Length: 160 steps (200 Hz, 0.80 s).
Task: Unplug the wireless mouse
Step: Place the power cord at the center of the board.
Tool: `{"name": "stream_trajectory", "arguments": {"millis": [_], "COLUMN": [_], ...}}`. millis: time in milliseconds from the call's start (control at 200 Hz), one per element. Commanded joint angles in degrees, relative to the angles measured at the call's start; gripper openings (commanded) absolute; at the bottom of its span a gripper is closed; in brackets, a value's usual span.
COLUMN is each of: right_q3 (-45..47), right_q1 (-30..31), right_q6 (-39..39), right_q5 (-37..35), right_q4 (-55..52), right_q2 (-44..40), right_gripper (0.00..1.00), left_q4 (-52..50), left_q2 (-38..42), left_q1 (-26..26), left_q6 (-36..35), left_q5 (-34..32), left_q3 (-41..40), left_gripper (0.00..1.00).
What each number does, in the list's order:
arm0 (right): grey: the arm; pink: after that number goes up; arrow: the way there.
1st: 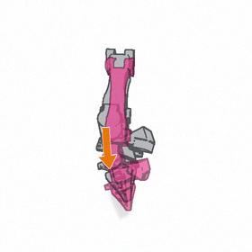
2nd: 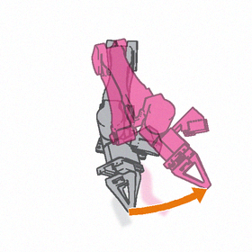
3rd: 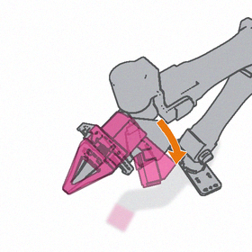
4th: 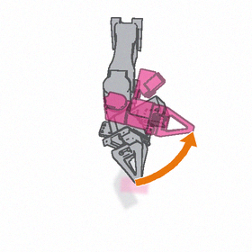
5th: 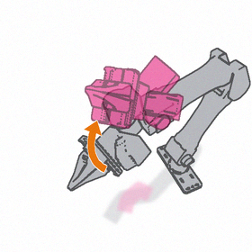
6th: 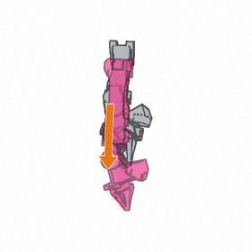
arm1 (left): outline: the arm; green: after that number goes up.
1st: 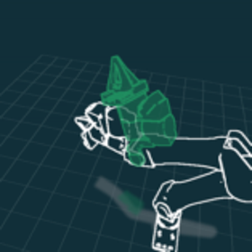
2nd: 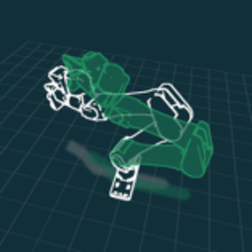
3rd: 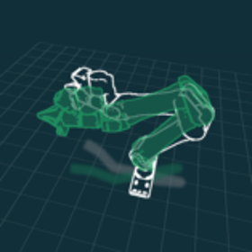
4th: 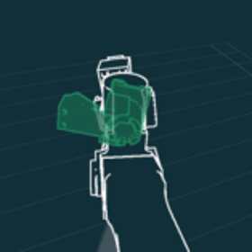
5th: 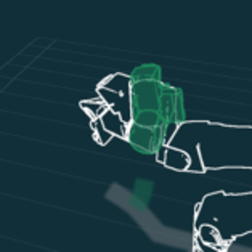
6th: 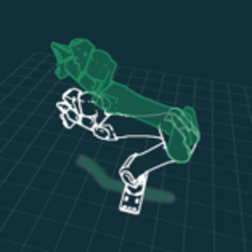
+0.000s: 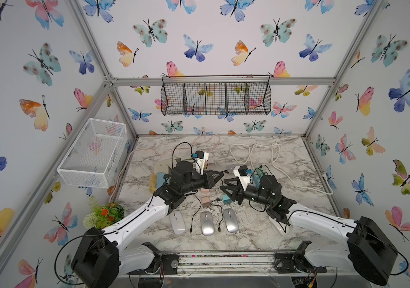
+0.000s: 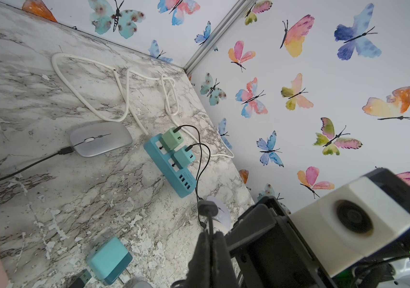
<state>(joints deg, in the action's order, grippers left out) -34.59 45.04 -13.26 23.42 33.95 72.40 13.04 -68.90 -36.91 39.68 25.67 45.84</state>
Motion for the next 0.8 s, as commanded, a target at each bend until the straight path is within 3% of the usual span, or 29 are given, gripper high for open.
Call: {"name": "stream_trajectory", "arguments": {"millis": [0, 105, 571, 681, 796], "right_q3": [-1.78, -2.31, -2.25, -2.41, -2.96], "right_q1": [-0.04, -0.03, -0.04, -0.05, -0.04], "right_q6": [0.59, 0.53, 0.7, 1.34, 1.98], "right_q5": [0.44, 0.34, 0.8, 0.42, -1.67], "right_q4": [2.32, 2.28, 2.3, 1.74, -1.26], "right_q2": [0.66, 1.4, 2.26, 2.23, 1.74], "right_gripper": [0.41, 0.38, 0.02, 0.01, 0.01], "left_q4": [1.38, 1.38, 0.58, 0.34, -0.21], "left_q2": [0.45, 0.66, 0.45, 0.57, 1.5], "left_q1": [-0.82, -1.06, -1.17, -1.13, -1.06], "left_q6": [-0.38, -0.19, -0.66, -0.66, -1.37], "left_q5": [-1.19, -1.22, -1.71, -2.03, -3.19], "left_q3": [0.08, -0.4, -0.34, -0.28, -0.23], "left_gripper": [0.0, 0.0, 0.0, 0.0, 0.3]}}
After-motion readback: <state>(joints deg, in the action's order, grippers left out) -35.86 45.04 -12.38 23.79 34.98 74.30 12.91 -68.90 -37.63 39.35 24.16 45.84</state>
